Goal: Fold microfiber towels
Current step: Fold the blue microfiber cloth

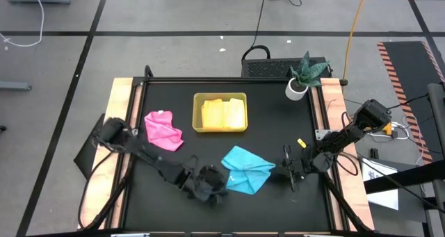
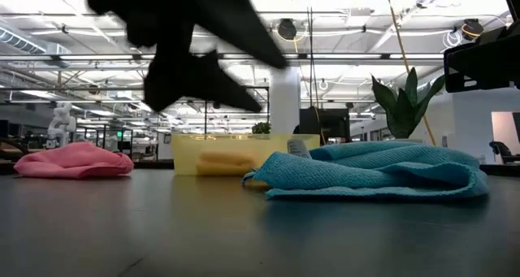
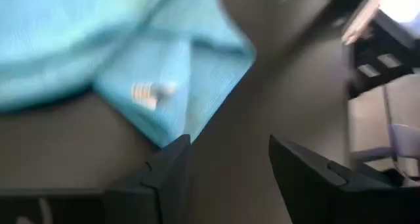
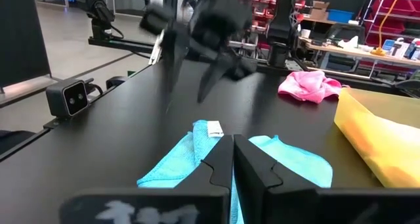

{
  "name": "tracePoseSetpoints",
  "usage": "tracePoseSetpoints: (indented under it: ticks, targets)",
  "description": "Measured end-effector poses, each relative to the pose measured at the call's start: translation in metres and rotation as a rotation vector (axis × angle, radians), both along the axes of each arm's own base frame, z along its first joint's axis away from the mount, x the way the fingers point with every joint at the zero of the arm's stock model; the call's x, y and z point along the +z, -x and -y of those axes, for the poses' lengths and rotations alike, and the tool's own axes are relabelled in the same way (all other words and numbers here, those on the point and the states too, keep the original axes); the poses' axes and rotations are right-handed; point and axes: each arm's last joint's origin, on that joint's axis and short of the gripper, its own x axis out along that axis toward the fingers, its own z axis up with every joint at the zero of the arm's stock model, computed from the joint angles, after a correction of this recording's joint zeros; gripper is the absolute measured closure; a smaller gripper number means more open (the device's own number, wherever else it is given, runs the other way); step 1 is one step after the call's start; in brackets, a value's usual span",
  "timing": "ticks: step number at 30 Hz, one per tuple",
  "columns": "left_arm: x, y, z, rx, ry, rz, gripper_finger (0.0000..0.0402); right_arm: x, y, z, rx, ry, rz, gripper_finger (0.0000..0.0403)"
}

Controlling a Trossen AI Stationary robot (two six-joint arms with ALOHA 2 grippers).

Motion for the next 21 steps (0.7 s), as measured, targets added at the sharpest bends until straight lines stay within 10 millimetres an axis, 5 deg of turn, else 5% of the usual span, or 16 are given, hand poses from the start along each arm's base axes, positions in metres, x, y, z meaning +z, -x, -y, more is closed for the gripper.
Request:
tracePoseSetpoints:
  ticks: [8, 13, 21]
  targets:
    - [-0.041, -0.008, 0.000, 0.136, -0.013, -0.026, 0.0229, 0.000, 0.000, 0.000, 0.000, 0.000, 0.000, 0.0399]
    - [-0.038, -0.013, -0.001, 0.115, -0.008, 0.018, 0.0266, 0.000, 0.000, 0.000, 0.000, 0.000, 0.000, 0.0399]
    - [-0.039, -0.016, -0.008, 0.089, -0.030, -0.002, 0.0392, 0.000, 0.000, 0.000, 0.000, 0.001, 0.000, 0.0399]
